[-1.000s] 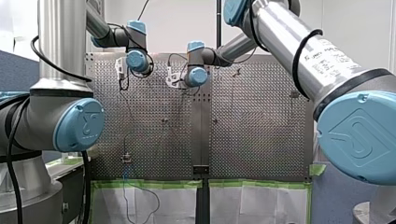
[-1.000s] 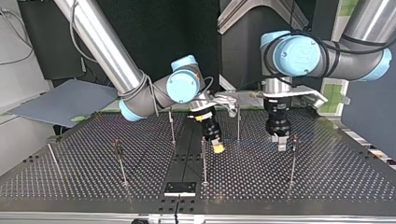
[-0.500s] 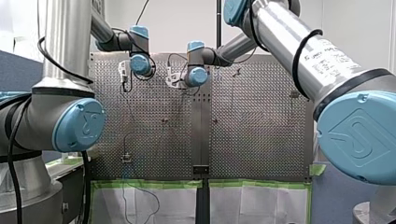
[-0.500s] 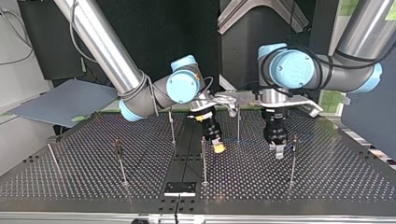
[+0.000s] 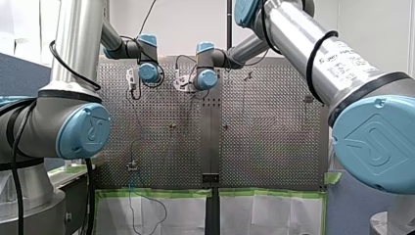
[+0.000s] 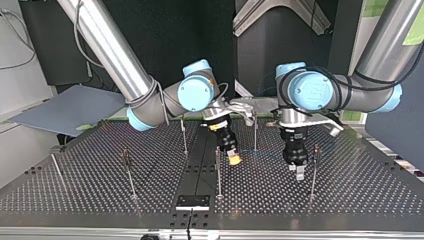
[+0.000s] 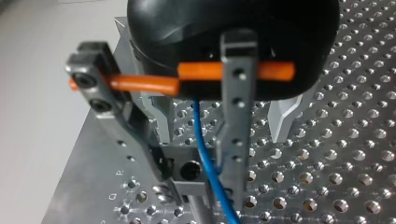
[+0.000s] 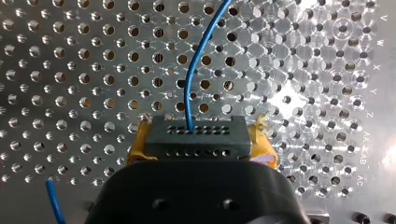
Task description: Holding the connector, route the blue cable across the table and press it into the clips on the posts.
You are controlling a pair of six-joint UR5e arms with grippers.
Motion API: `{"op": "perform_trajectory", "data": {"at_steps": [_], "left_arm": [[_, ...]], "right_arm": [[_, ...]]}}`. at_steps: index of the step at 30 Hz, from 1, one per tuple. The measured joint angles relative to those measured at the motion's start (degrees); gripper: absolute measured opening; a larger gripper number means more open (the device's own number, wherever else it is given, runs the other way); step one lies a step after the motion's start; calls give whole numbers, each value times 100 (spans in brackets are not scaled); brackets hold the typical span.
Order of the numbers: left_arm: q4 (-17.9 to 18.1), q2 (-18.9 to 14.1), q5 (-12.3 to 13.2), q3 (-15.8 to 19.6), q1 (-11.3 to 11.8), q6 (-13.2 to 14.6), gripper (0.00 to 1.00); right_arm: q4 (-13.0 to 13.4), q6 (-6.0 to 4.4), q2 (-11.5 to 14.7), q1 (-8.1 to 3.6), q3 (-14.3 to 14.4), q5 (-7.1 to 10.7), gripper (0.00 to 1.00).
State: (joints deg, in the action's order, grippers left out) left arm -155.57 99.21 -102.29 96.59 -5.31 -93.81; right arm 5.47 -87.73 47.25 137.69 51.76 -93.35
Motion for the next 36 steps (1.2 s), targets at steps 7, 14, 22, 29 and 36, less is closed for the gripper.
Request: {"op": "perform_trajectory", "data": {"at_steps": [7, 14, 22, 29, 36], "left_arm": [[-1, 4, 22, -1, 4, -79, 44], [3, 5, 5, -1, 6, -170, 0], [-27, 5, -1, -1, 3, -242, 0], [-123, 4, -37, 5, -25, -252, 0], [-165, 2, -121, 7, -39, -277, 47]], "right_arm": [[-24, -2, 0, 0, -10, 0, 0], [-29, -7, 0, 0, -11, 0, 0], [-84, -5, 0, 1, -11, -3, 0], [-126, -12, 0, -1, -11, -16, 0], [-159, -4, 0, 0, -12, -24, 0]]}}
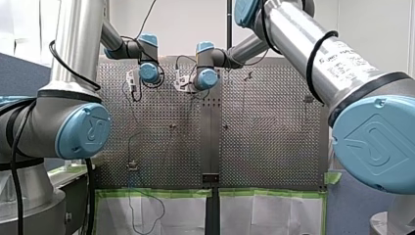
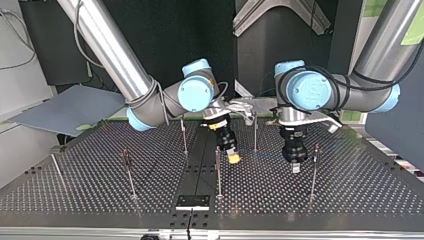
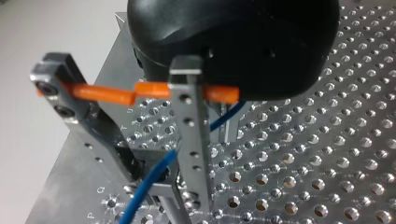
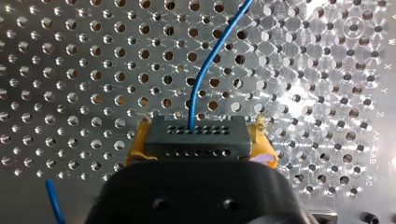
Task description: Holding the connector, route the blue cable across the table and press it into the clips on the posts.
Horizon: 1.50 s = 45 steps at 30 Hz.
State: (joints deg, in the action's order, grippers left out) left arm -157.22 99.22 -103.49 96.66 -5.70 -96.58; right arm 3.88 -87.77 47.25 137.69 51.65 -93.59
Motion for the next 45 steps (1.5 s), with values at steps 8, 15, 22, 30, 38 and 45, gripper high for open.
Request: {"op": "perform_trajectory", "data": {"at_steps": [8, 15, 22, 30, 38, 45], "left_arm": [[-3, 1, -123, 0, -7, 13, 51], [-7, 1, -191, 0, -19, 50, 0], [-69, 0, -198, 57, -41, 52, 0], [-51, -4, -216, 395, -98, 189, 0], [312, -1, -195, 839, -126, 172, 0], [613, 0, -216, 1158, -165, 148, 0]], "right_arm": [[-8, -6, 0, -1, 0, -2, 0], [-13, -24, -2, -31, 5, -2, 0], [-18, -35, -7, -64, 39, -11, 0], [-17, -5, -11, -71, 165, -27, 0], [-14, 4, -9, -71, 421, -29, 0], [-19, 4, -8, -68, 732, -26, 0]]}}
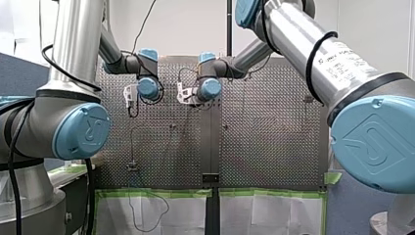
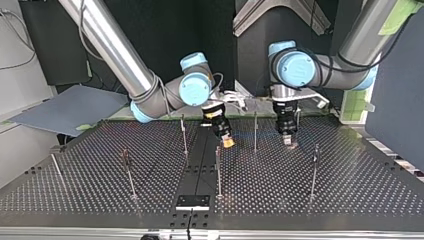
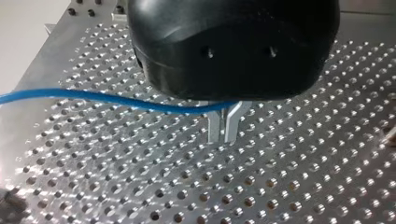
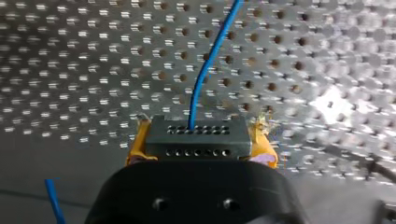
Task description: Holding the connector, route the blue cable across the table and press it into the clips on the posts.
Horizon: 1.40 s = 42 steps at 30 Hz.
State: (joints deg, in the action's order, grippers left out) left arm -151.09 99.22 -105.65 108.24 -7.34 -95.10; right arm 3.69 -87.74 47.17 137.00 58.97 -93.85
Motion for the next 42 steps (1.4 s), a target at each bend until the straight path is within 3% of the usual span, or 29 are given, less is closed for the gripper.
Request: {"op": "perform_trajectory", "data": {"at_steps": [17, 30, 42], "left_arm": [[575, 2, 1, 812, -110, -67, 0], [692, 14, -4, 1176, -209, -92, 0], [968, 475, -3, 1375, -265, -159, 0]], "right_arm": [[-53, 8, -1, 39, 415, -41, 0], [-52, 34, 1, 89, 730, -71, 0], [-51, 19, 0, 190, 897, -84, 0]]}}
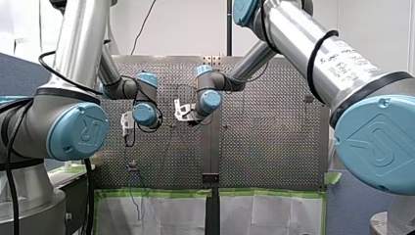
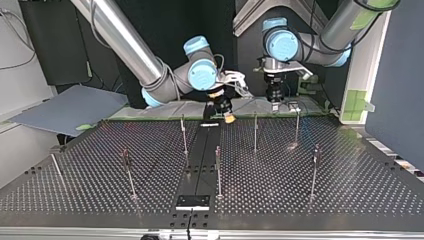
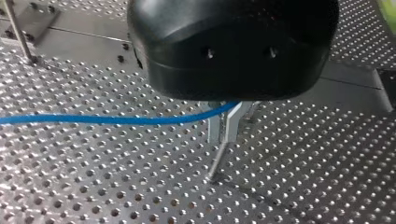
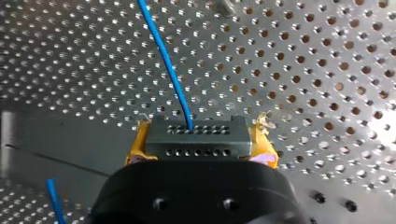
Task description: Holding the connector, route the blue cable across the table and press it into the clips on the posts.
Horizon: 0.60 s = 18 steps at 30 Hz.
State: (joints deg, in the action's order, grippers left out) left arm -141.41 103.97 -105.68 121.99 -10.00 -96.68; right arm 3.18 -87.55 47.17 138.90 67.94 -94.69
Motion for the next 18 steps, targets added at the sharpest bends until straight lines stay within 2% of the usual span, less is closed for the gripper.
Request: {"op": "perform_trajectory", "data": {"at_steps": [7, 18], "left_arm": [[234, 73, 84, 48, 19, -114, 0], [562, 483, 227, -13, 62, -196, 0]], "right_arm": [[9, -32, 0, -6, 103, 2, 0], [56, -64, 0, -155, 102, 19, 0]]}}
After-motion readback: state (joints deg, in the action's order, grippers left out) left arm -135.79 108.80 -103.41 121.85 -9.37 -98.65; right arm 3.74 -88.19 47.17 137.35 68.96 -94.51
